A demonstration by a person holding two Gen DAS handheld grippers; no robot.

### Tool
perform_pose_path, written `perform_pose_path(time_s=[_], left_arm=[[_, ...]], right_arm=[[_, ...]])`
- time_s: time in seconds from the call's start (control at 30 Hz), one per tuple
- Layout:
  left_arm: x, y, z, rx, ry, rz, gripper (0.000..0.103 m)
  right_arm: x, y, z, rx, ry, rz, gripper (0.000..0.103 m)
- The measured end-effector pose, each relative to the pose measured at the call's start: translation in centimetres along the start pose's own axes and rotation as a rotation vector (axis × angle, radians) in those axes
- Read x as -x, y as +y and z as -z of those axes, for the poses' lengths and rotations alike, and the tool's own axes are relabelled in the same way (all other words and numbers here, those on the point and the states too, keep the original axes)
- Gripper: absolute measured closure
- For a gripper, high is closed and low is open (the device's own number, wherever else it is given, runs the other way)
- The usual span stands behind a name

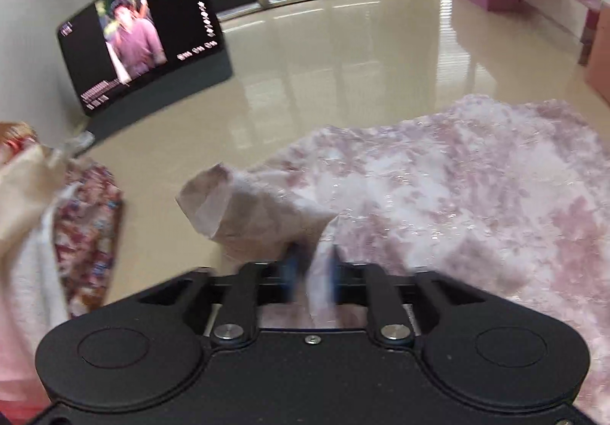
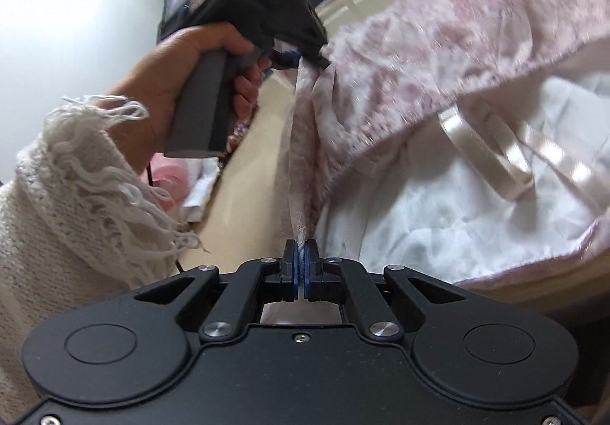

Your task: Fold clothes

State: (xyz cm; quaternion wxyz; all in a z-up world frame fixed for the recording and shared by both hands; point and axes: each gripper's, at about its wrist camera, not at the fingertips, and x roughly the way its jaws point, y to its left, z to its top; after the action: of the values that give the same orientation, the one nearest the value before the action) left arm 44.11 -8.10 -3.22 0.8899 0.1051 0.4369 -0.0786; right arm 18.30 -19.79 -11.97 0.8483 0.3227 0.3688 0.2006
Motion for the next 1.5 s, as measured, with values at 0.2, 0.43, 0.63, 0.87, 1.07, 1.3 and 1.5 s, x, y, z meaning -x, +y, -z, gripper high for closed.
perform_pose_path(time_s=[0.2,0.43,0.63,0.87,1.07,1.3,1.5], left_arm=[[4.4,5.1,0.3,0.15,-0.139,0.25,0.031],[5.8,9.5,3.4,0.226,-0.225,0.267,0.068],[3.6,9.3,3.8,0.27,-0.193,0.267,0.085],[1.7,8.7,2.9,0.405,-0.194,0.28,0.067],[1.5,8.4,1.3,0.446,-0.185,0.207,0.034],[1.2,6.1,-1.7,0.309,-0.114,0.04,0.059],[0.3,4.5,-3.6,0.246,-0.057,-0.001,0.1]], right_arm=[[-0.5,0.2,-0.2,0.001,0.015,-0.003,0.101],[-0.3,0.0,-0.1,-0.029,0.006,-0.006,0.101],[0.3,-0.4,0.4,-0.034,-0.005,-0.007,0.101],[0.2,0.4,0.6,-0.001,-0.005,0.007,0.101],[0.0,0.8,0.4,0.022,-0.003,0.006,0.101],[-0.2,1.7,0.5,0.096,-0.011,0.022,0.101],[-0.2,1.9,0.4,0.113,-0.003,0.019,0.101]])
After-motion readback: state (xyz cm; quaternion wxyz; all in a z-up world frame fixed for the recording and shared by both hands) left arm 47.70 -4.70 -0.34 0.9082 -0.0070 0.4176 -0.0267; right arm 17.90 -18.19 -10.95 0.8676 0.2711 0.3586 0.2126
